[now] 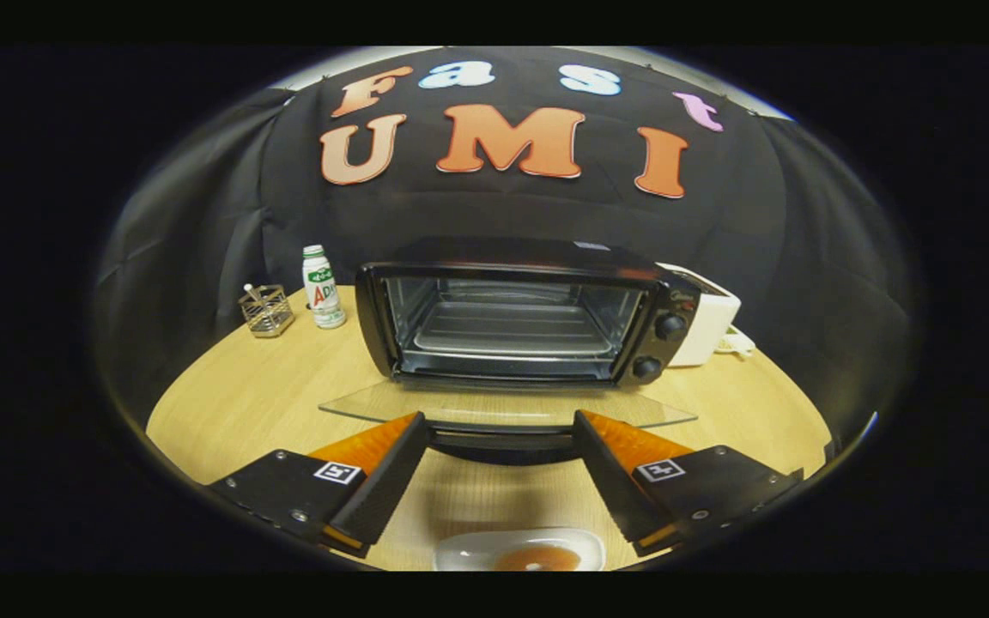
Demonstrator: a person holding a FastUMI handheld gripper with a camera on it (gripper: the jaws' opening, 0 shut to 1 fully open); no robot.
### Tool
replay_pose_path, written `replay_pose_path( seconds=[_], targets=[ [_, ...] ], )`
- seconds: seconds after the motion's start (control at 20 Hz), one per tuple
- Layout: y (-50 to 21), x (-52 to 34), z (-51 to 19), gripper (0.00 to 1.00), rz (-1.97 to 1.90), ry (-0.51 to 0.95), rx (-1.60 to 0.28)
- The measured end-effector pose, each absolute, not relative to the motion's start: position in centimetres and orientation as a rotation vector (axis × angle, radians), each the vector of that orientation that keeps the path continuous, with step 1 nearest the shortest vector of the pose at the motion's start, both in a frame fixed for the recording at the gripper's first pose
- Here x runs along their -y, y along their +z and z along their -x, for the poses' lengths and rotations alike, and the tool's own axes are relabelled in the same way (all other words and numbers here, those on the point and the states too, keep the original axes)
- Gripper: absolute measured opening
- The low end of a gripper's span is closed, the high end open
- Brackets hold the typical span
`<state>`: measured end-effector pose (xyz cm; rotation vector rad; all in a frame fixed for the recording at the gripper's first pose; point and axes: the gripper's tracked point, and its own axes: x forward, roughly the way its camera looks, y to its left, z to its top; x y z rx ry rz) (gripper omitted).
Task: Open the toaster oven, put the food inside, and close the toaster oven door.
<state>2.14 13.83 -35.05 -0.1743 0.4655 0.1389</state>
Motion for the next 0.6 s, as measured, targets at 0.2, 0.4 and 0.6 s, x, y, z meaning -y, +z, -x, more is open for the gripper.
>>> replay_pose_path(
  seconds=[0.2, 0.4, 0.6],
  targets=[
    [-36.8, -12.8, -1.5, 0.99, 0.152, 0.135, -0.475],
    [-41.7, -12.2, -0.1, 0.99, 0.197, 0.139, -0.571],
    [-43.2, -11.8, -0.6, 1.0, 0.19, 0.133, -0.634]
  ],
)
